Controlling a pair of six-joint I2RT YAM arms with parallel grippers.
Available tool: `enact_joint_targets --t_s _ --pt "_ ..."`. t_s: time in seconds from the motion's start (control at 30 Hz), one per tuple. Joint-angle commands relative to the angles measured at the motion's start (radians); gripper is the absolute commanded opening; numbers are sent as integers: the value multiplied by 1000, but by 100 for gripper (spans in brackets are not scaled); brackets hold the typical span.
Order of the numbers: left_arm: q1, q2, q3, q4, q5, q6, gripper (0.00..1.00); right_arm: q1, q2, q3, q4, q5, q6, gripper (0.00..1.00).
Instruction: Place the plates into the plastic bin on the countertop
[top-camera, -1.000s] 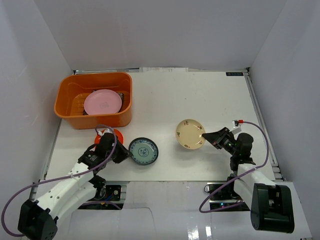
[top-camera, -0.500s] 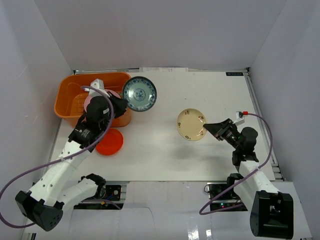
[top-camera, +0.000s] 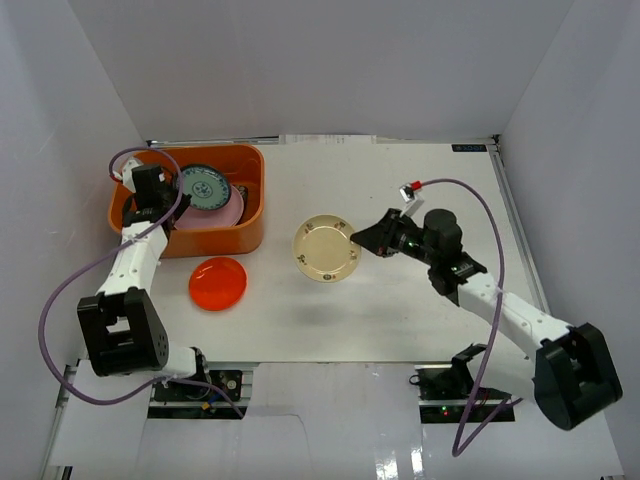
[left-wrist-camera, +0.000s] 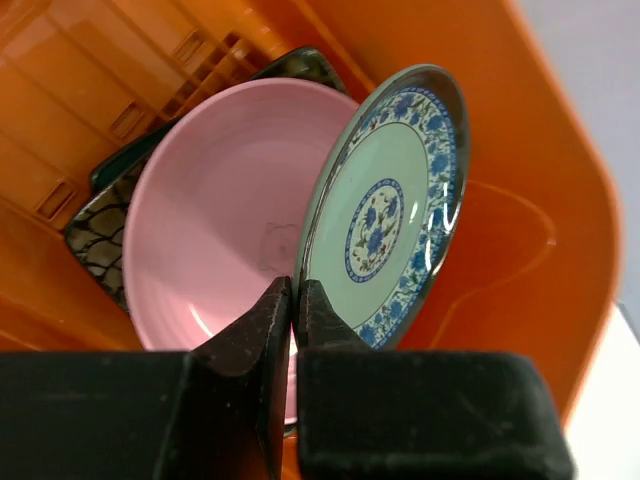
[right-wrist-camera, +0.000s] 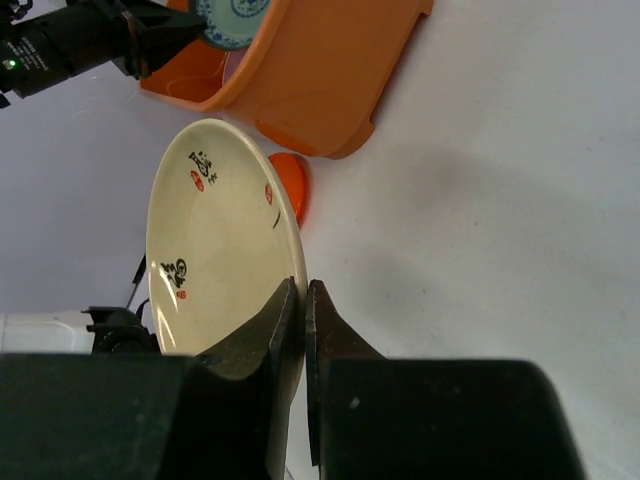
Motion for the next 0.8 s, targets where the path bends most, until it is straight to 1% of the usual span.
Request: enact_joint_targets --t_s 0.0,0.03,0.07,0.13,0.17,0.2,0.27,0.3,0.33,0.37,0.4,0.43,0.47,0.5,0.53,0.6,0.63,0.67,0.7,0.73,0.77 --pt "35 3 50 18 53 -8 0 77 123 171 -18 109 -86 8" --pt "49 22 56 3 54 -7 2 90 164 215 -27 126 -97 8" --pt "52 60 64 -5 53 4 9 116 243 308 -34 132 -117 8" --pt "61 89 85 -30 41 2 14 139 323 405 -65 155 -132 8" --pt "66 100 84 -30 44 2 20 156 363 454 -76 161 -141 8" --pt "72 100 82 -28 50 -8 37 165 438 548 -84 166 -143 8" --pt "75 88 62 -11 71 -11 57 183 513 640 -113 195 -144 8" --pt "75 62 53 -4 85 -8 74 188 585 735 -125 199 -144 8" --pt "77 46 35 18 103 -5 80 194 624 783 -136 204 -143 8" --pt "77 30 25 29 154 -1 85 203 691 827 -153 212 -137 8" --pt "77 -12 15 36 169 -1 94 209 720 870 -162 218 -134 8" --pt "77 -36 7 50 186 -2 96 217 754 957 -173 230 -132 8" --pt "77 -61 -10 61 224 -4 98 229 814 1001 -194 235 -131 8" --pt "75 -91 -21 73 241 -5 98 237 842 1042 -203 239 -125 8" --pt "75 -159 -30 100 263 -20 98 243 869 1109 -205 244 -117 8" --pt "75 -226 -30 116 306 -27 98 266 943 1169 -203 255 -103 8" --pt "69 -260 -10 96 324 -22 98 274 969 1202 -203 273 -92 8" --pt "63 -257 63 66 346 -14 98 288 1022 1269 -203 279 -83 8" --pt "28 -253 97 31 379 -7 98 295 1050 1306 -199 291 -77 8" --pt "3 -248 120 29 396 18 98 314 1081 1346 -199 305 -72 8" --pt "-23 -250 164 27 404 32 98 324 1139 1434 -200 323 -77 8"
